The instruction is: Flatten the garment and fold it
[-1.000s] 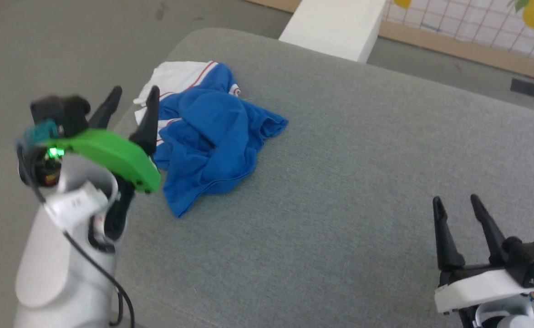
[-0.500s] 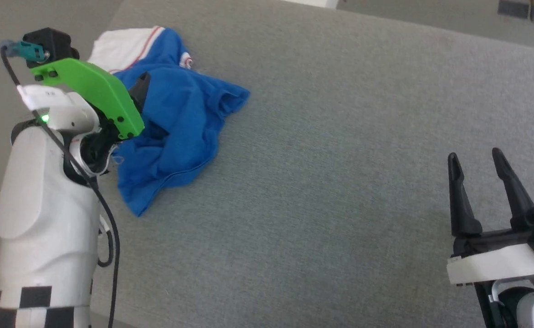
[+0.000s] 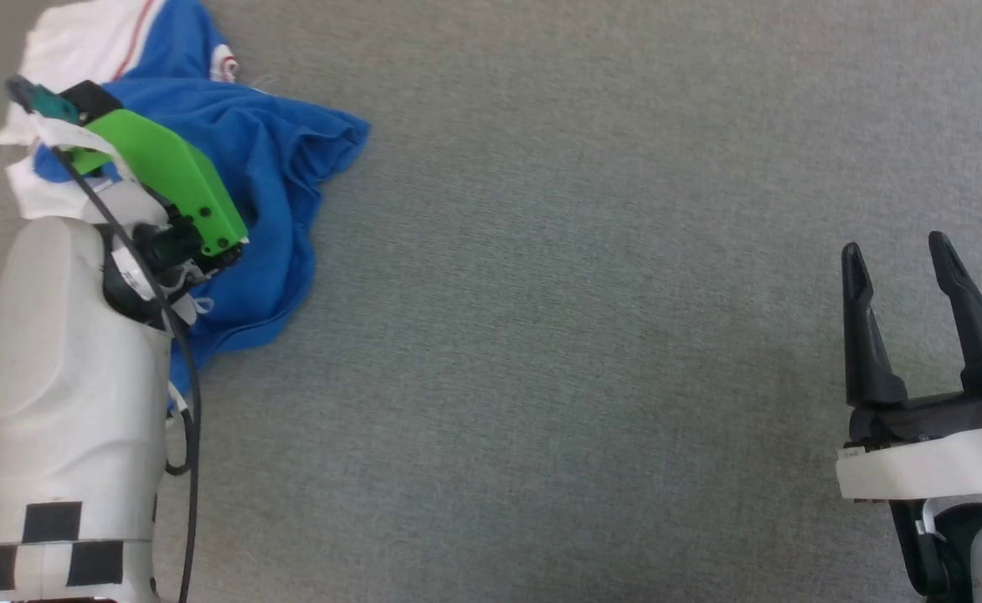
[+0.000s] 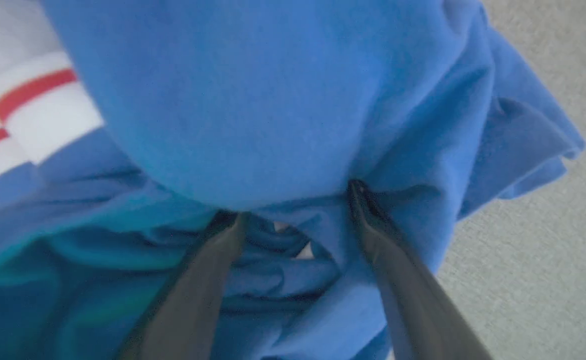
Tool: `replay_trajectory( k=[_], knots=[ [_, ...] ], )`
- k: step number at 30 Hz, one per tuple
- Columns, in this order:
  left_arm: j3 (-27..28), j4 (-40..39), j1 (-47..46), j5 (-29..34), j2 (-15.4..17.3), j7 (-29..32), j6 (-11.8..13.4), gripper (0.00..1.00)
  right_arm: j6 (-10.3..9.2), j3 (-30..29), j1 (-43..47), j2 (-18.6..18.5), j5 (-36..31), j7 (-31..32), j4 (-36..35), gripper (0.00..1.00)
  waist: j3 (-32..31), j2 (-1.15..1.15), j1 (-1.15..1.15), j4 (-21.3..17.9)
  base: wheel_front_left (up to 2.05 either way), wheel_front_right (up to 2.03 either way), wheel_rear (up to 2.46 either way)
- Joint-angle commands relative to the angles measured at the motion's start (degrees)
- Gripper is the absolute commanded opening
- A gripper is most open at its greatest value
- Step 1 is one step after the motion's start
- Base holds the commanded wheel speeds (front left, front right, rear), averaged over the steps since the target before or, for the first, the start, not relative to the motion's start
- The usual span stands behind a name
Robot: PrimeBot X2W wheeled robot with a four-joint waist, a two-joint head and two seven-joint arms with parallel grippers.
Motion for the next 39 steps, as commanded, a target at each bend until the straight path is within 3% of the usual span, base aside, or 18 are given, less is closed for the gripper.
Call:
replay_trajectory(
  k=[1,3,4,5,17,26,27,31,35,39],
  knots=[
    [0.1,0.2,0.0,-0.5,-0.6,1.0,0.9,1.0,-0.09,0.0,-1.1,-0.2,0.3,-0.1,-0.5,1.0,1.7,0.0,-0.01,-1.6,0.0,0.0,0.0],
    [0.3,-0.2,0.5,-0.9,-1.0,1.6,1.5,1.0,-0.09,0.0,-1.3,-0.2,0.3,0.0,-0.8,1.0,2.1,0.0,-0.01,-1.7,0.0,0.0,0.0],
    [0.4,-0.5,0.7,-0.9,-1.0,1.3,1.6,0.73,-0.09,0.0,-1.4,-0.2,0.3,0.0,-0.9,1.0,2.2,0.0,-0.01,-1.7,0.0,0.0,0.0],
    [0.5,-0.8,0.9,-0.7,-0.8,0.6,1.6,0.0,-0.09,0.0,-1.5,-0.2,0.4,0.0,-0.9,1.0,2.2,0.0,-0.01,-1.8,0.0,0.0,0.0],
    [1.6,-2.3,1.9,-1.5,1.4,-4.8,-1.7,0.0,-0.09,1.1,-2.2,0.2,1.3,-1.1,1.7,1.0,-2.8,0.0,-0.01,-2.2,0.0,0.0,0.0],
    [0.1,-4.3,1.3,0.1,4.4,-10.0,-6.6,0.0,-0.09,1.8,-0.5,0.7,2.8,-3.4,5.8,1.0,-11.5,0.0,-0.01,-2.3,0.0,0.0,0.0],
    [-0.4,-5.4,0.9,0.5,5.3,-11.8,-8.5,0.0,-0.09,1.8,0.7,0.7,4.3,-4.3,7.2,1.0,-15.0,0.0,-0.01,-2.5,0.0,0.0,0.0],
    [-1.2,-7.2,0.4,0.6,6.3,-13.9,-11.3,0.0,-0.09,2.0,2.3,0.7,5.9,-5.1,8.5,1.0,-18.7,0.0,-0.01,-3.0,0.0,0.0,0.0],
    [-1.9,-9.4,-0.8,-0.4,5.6,-16.0,-13.8,0.0,-0.09,1.9,3.7,0.7,6.8,-5.7,9.3,1.0,-21.9,0.0,-0.01,-3.6,0.0,0.0,0.0],
    [-2.5,-12.1,-2.6,-2.8,2.7,-17.0,-15.2,0.0,-0.09,1.2,5.0,0.7,7.5,-6.0,9.4,1.0,-24.2,0.0,-0.01,-4.2,0.0,0.0,0.0]
  ],
)
